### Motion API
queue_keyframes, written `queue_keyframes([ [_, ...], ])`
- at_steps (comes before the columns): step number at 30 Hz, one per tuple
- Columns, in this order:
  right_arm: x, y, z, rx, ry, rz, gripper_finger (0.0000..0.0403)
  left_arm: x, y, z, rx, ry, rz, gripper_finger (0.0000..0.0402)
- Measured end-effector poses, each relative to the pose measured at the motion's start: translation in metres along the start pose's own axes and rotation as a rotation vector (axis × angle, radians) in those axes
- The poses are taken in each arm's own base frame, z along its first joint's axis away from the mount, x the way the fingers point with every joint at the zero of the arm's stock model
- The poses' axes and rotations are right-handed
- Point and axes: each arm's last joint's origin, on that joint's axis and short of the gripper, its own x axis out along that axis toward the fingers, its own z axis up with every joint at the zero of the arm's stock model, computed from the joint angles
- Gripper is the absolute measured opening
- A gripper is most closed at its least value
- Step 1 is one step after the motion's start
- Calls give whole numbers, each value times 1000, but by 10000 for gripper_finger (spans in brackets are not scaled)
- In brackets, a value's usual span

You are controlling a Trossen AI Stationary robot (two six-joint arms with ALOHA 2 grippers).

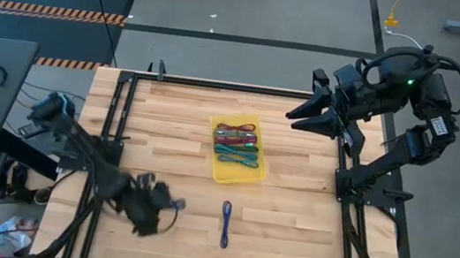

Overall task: Pick and place USB-C Cables
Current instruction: Put the left dark blue charger cable into the yellow bin

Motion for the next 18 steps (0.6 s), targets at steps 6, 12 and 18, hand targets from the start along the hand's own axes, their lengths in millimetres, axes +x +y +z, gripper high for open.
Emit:
queue_keyframes([
  [6,0,0,1,-19,-8,2,115,-53,46,56,-17,-271,49,17],
  [12,0,0,2,-24,-19,4,115,-92,82,117,100,-383,180,17],
  [18,0,1,3,-40,-35,8,115,-115,116,171,116,-433,198,17],
])
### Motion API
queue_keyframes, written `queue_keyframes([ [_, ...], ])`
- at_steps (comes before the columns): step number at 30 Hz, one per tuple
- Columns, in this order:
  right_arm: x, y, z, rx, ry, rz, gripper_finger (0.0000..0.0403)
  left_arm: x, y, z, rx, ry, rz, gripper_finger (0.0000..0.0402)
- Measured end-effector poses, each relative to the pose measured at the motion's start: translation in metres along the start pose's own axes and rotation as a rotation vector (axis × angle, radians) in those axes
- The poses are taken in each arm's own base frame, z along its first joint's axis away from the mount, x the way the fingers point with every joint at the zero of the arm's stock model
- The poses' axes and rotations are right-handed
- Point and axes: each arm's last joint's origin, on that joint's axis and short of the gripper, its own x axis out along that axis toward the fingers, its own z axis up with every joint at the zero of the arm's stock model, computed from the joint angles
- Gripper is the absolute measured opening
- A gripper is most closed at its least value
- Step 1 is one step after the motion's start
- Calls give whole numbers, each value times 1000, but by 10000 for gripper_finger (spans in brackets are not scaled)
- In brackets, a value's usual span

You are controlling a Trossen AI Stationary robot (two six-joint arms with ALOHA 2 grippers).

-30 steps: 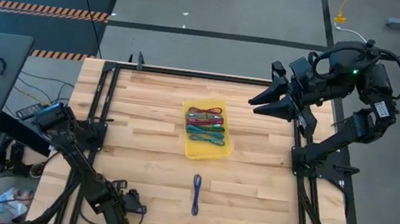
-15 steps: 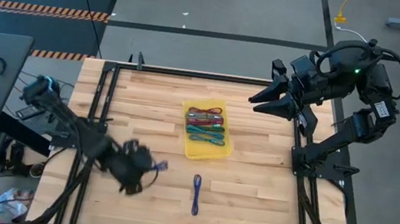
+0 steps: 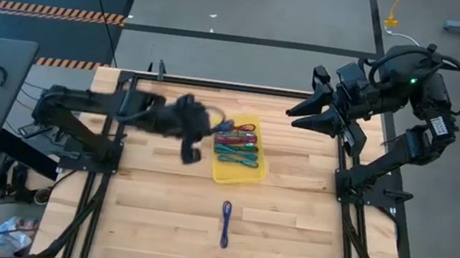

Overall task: Pick and place USB-C Cables
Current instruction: Put the left dark blue charger cable into the yellow bin

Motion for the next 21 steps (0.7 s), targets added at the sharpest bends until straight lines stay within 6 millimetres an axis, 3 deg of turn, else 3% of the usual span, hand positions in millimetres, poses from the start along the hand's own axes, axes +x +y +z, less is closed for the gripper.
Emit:
queue_keyframes([
  [4,0,0,2,-11,-17,4,115,20,18,19,17,26,11,17],
  [8,0,1,3,-17,-31,7,115,57,26,26,36,97,-15,17],
  [16,0,1,3,-18,-34,7,115,155,14,3,148,333,-137,17],
  [21,0,1,3,-18,-33,7,115,198,-3,-10,241,374,-253,17],
])
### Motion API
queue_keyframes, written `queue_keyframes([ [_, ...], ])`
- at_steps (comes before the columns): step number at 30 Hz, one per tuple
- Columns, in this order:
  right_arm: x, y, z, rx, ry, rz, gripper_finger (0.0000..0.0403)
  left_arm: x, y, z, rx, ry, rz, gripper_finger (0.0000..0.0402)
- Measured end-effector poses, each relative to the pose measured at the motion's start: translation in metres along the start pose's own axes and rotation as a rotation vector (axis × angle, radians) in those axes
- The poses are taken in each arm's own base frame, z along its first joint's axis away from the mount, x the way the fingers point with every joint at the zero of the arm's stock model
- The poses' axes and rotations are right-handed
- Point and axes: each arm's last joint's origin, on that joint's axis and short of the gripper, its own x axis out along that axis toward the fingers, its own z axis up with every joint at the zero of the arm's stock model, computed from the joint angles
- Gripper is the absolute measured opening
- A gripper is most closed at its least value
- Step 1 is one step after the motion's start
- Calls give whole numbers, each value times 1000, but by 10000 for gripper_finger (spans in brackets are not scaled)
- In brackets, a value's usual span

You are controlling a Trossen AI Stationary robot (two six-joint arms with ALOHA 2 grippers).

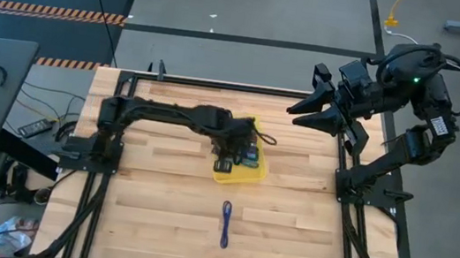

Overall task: Pick and place USB-C Cables
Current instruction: Put the left dark blue charger cable into the yellow bin

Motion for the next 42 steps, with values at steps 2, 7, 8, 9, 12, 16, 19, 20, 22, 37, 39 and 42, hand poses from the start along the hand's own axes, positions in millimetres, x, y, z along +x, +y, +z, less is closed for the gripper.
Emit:
queue_keyframes([
  [2,0,0,0,0,1,0,115,15,-1,2,8,-1,-55,17],
  [7,0,0,0,1,3,-1,115,38,-1,5,9,-18,-87,17],
  [8,0,0,0,1,3,0,115,40,0,6,9,-32,-83,17],
  [9,0,0,0,1,3,-1,115,41,2,6,6,-35,-80,17],
  [12,0,0,0,1,3,-1,115,43,8,9,-3,-63,-65,17],
  [16,0,0,0,1,2,0,115,47,23,4,-35,-42,-44,17],
  [19,0,0,0,0,2,0,115,50,33,-2,-63,-2,-39,17],
  [20,0,0,0,0,1,0,115,51,36,-5,-72,19,-35,17],
  [22,0,0,0,0,1,0,115,54,41,-8,-84,44,-19,17],
  [37,0,0,0,-17,2,0,115,68,43,-17,-97,130,-31,17],
  [39,0,0,0,-17,3,0,115,68,42,-17,-95,132,-33,17],
  [42,0,0,0,-23,3,0,115,68,42,-17,-97,133,-34,17],
])
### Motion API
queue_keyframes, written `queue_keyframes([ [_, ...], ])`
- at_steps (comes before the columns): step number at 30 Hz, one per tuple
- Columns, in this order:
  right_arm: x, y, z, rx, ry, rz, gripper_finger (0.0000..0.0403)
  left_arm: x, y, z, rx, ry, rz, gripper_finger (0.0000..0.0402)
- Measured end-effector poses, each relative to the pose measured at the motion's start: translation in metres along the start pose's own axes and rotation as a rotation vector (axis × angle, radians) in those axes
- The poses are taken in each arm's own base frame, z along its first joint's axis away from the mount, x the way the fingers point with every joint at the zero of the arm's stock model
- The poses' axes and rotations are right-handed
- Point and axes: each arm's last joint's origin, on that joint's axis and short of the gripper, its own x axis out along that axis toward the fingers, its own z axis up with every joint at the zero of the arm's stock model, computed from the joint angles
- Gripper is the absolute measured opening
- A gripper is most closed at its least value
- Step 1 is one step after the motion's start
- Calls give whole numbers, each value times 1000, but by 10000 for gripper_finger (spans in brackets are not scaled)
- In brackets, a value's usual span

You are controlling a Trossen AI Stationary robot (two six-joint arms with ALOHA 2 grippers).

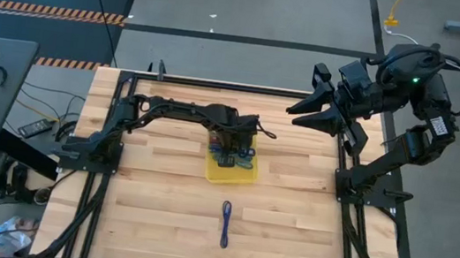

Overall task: Pick and place USB-C Cables
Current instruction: Put the left dark blue charger cable into the yellow bin

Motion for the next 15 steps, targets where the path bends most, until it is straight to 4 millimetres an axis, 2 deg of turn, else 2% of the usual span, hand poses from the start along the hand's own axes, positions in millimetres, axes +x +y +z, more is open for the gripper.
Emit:
queue_keyframes([
  [15,0,0,0,-2,-2,0,115,1,-2,-3,0,24,-16,17],
])
